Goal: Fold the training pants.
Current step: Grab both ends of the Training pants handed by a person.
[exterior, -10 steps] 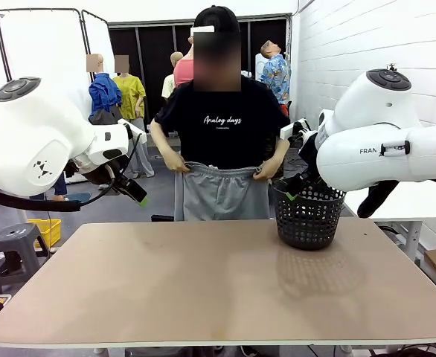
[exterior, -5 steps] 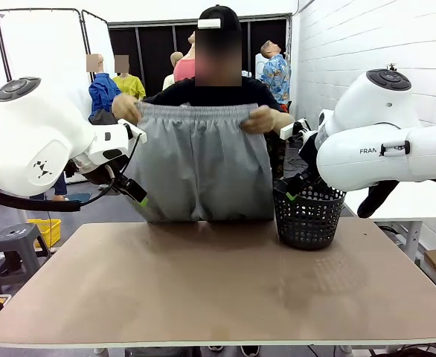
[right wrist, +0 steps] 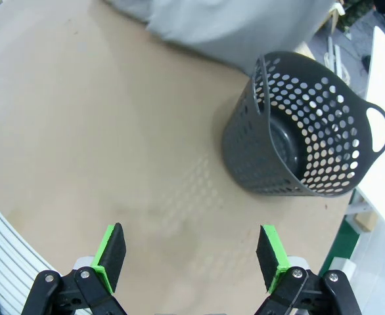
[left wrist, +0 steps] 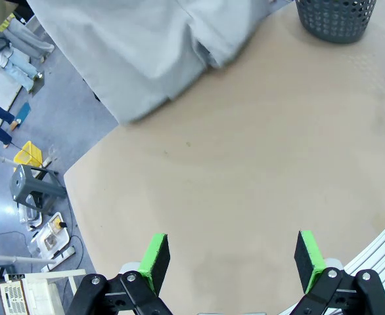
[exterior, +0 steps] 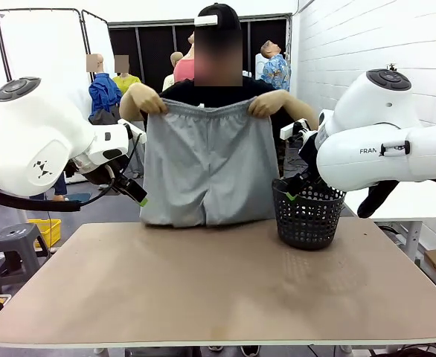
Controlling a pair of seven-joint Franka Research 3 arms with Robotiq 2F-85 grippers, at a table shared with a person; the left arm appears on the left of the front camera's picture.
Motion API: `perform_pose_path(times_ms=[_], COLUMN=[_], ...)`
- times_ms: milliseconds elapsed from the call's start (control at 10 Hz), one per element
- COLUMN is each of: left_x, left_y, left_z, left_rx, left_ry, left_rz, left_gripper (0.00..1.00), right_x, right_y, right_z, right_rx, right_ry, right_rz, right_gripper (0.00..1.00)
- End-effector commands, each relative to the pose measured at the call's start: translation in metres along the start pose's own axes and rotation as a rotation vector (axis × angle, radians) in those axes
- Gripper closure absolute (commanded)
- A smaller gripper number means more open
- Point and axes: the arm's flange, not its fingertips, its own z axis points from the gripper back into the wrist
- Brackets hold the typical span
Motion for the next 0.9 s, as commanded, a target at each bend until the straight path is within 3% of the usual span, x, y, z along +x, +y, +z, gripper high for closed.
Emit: perform_pose_path(times_ms=[0,800], left_x=[0.0006,0.0006], left_y=[0.0012,0.0012], left_z=[-0.0019,-0.0019], left_rx=[0.004,0.004], left_ry=[-0.01,-0.01], left_rz=[-0.014,-0.014], left_gripper=[0.0,0.0], right_x=[0.0013,0.0013], right_y=[-0.0002,-0.0002], right_z=[-0.0036,-0.0036], right_rx=[0.0,0.0], right_ry=[-0.008,-0.008], right_rz=[-0.002,-0.002], right_gripper=[0.0,0.0])
